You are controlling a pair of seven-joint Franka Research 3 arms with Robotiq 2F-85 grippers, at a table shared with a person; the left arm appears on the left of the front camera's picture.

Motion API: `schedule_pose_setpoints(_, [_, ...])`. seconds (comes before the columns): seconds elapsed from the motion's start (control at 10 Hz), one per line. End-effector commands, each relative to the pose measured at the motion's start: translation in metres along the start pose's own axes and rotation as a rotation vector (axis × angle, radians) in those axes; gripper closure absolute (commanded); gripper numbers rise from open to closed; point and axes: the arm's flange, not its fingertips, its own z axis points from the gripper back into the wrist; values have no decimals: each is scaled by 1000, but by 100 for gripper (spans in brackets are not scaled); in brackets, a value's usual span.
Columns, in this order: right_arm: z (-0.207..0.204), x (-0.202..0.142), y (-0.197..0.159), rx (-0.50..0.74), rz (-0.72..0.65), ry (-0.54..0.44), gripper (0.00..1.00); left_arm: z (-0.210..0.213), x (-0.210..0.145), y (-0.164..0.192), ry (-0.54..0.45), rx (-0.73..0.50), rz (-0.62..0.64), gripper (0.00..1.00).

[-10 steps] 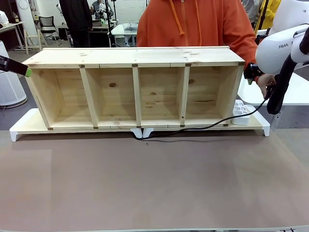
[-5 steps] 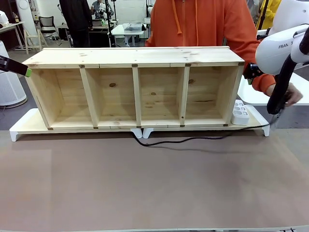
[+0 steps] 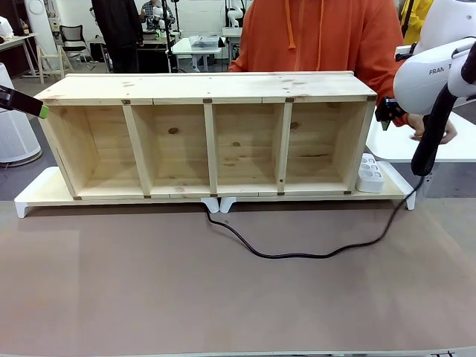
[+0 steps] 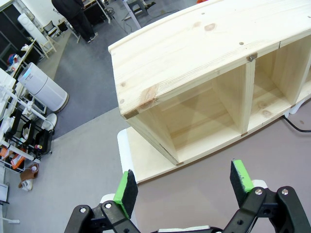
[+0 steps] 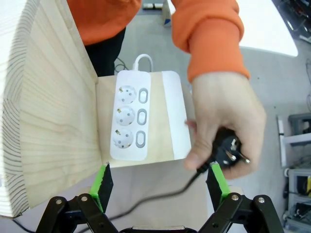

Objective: Perform cable management.
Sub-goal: Release the Power Cable when the human grasps it.

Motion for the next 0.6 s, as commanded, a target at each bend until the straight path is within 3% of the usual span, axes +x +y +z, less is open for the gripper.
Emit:
schedule_pose_setpoints(0.0, [-1, -1, 1, 0, -2, 7, 0, -1, 1, -1, -5, 4, -3, 0])
schedule_pose_setpoints(0.5, [-1, -1, 1, 0, -2, 7, 0, -1, 1, -1, -5, 4, -3, 0])
